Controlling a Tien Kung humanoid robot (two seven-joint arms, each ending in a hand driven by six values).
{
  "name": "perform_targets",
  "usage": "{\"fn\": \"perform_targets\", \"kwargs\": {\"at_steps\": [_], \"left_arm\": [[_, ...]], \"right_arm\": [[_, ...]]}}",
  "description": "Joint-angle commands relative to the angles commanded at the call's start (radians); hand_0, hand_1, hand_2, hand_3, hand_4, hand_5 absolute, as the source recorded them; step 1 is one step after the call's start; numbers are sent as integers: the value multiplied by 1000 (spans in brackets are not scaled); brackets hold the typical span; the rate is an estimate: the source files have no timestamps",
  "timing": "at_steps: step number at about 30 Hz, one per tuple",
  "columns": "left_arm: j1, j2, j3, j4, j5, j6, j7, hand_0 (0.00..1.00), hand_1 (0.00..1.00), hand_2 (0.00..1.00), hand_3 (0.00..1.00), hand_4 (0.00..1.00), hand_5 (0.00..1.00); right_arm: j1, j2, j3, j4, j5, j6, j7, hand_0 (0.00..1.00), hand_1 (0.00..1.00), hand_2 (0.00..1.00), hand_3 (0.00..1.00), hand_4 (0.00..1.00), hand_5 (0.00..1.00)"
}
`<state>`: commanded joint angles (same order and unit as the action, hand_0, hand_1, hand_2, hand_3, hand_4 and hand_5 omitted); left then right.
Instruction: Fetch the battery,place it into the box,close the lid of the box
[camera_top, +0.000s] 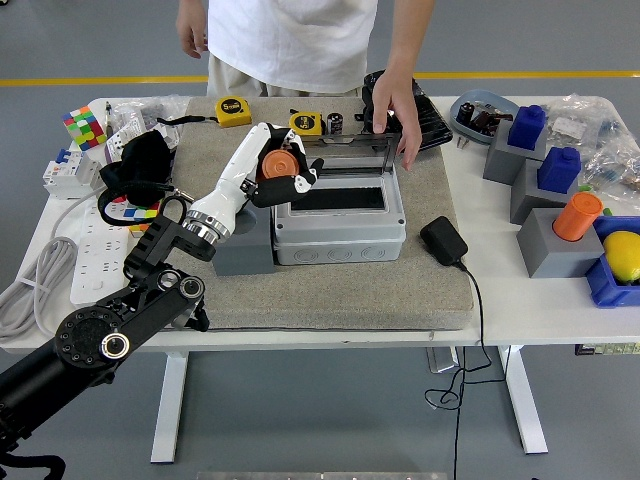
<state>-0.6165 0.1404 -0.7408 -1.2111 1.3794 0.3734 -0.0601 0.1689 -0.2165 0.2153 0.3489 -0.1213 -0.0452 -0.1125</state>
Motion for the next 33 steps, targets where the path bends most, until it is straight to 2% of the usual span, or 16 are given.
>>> {"fn": "perform_targets", "kwargs": {"at_steps": [3,5,10,13,16,17,18,20,22,23,25,28,29,33], "left_arm": [[-62,-7,60,13,123,-9,115,230,114,168,207,581,2],[-98,-12,101,27,208,-15,172,233,116,169,202,590,2],[-180,-44,211,75,417,-50,323,233,116,169,202,590,2],[-215,-69,266,96,481,-68,398,236,119,171,201,612,2],[-242,-93,302,123,507,-87,470,236,119,171,201,612,2],[-253,-104,313,139,515,-95,492,240,122,175,209,655,2],[-264,-113,324,155,519,-101,510,240,122,175,209,655,2],[-275,-123,334,176,522,-104,530,240,122,175,209,655,2],[-294,-140,353,217,520,-119,570,240,122,175,209,655,2],[-300,-140,360,233,518,-121,580,241,129,178,230,718,2],[-310,-140,369,266,501,-118,591,241,129,178,230,718,2],[-315,-140,373,289,470,-107,586,241,129,178,230,718,2],[-315,-140,373,291,459,-102,581,249,186,214,317,788,2],[-312,-140,372,288,417,-75,553,249,186,214,317,788,2]], "right_arm": [[1,0,-2,0,0,-1,0,673,718,712,687,998,690],[1,0,-2,0,0,-1,0,674,718,713,686,998,690],[-1,-2,-8,1,2,-1,0,674,718,713,686,998,690],[-2,-2,-12,1,3,-1,-1,676,717,711,685,998,690],[-1,-3,-18,1,5,-1,-1,676,717,711,685,998,690],[0,-4,-20,1,5,-1,-1,673,717,711,685,998,689],[1,-4,-22,2,5,-1,-1,673,717,711,685,998,689],[2,-5,-24,2,5,-1,-1,673,717,711,685,998,689],[2,-6,-28,2,7,-1,-1,673,717,711,685,998,689],[2,-6,-30,2,7,-1,-1,674,717,711,685,998,690],[2,-7,-33,3,8,-1,-1,674,717,711,685,998,690],[2,-7,-34,3,9,-1,-1,674,717,711,685,998,690],[2,-7,-34,3,9,-1,-1,674,717,711,686,998,690],[2,-7,-34,4,9,-2,0,674,717,711,686,998,690]]}}
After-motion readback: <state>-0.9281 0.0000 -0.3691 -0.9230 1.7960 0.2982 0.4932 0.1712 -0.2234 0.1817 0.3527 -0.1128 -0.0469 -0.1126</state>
